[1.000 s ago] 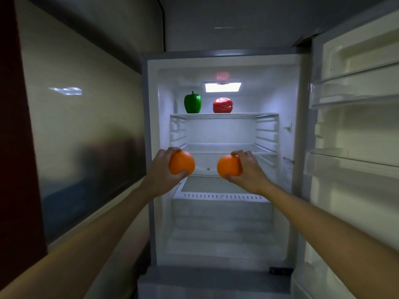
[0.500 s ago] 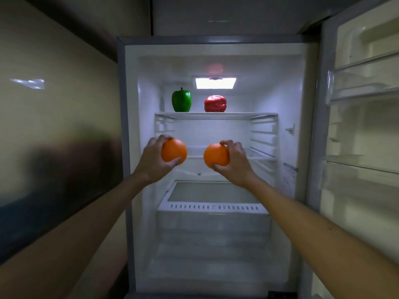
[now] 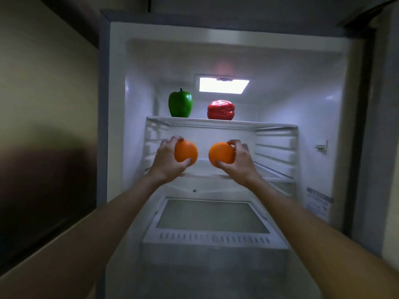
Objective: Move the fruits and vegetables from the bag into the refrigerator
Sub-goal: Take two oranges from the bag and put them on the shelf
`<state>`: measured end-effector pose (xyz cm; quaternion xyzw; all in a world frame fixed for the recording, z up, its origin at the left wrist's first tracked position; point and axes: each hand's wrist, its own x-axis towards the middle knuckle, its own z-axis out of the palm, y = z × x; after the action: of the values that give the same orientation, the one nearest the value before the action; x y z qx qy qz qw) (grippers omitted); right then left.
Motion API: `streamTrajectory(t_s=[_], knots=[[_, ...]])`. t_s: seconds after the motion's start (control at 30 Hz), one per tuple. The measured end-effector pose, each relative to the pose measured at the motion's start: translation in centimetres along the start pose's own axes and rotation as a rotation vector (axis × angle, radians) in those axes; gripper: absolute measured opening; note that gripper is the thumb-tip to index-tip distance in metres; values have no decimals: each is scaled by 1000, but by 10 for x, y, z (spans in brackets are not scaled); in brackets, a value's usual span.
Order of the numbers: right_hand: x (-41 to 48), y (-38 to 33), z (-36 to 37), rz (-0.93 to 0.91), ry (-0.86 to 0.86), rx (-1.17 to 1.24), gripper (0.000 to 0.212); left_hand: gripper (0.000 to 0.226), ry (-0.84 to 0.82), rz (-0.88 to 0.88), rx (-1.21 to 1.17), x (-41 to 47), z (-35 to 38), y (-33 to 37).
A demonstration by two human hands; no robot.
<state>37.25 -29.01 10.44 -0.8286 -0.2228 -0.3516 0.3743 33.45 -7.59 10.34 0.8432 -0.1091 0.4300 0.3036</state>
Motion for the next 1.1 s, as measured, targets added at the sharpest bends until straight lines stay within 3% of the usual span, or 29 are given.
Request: streamTrajectory(t_s=[0.37, 0.63, 1.1], knots=[[56, 28, 22, 25, -33, -53, 73, 66, -67, -43, -7, 54, 40, -17], [62, 43, 27, 66, -141, 54, 67, 63, -160, -18, 32, 61, 53, -29], [59, 42, 28, 94, -228, 18, 70, 67, -201, -100, 16, 61, 52, -29]])
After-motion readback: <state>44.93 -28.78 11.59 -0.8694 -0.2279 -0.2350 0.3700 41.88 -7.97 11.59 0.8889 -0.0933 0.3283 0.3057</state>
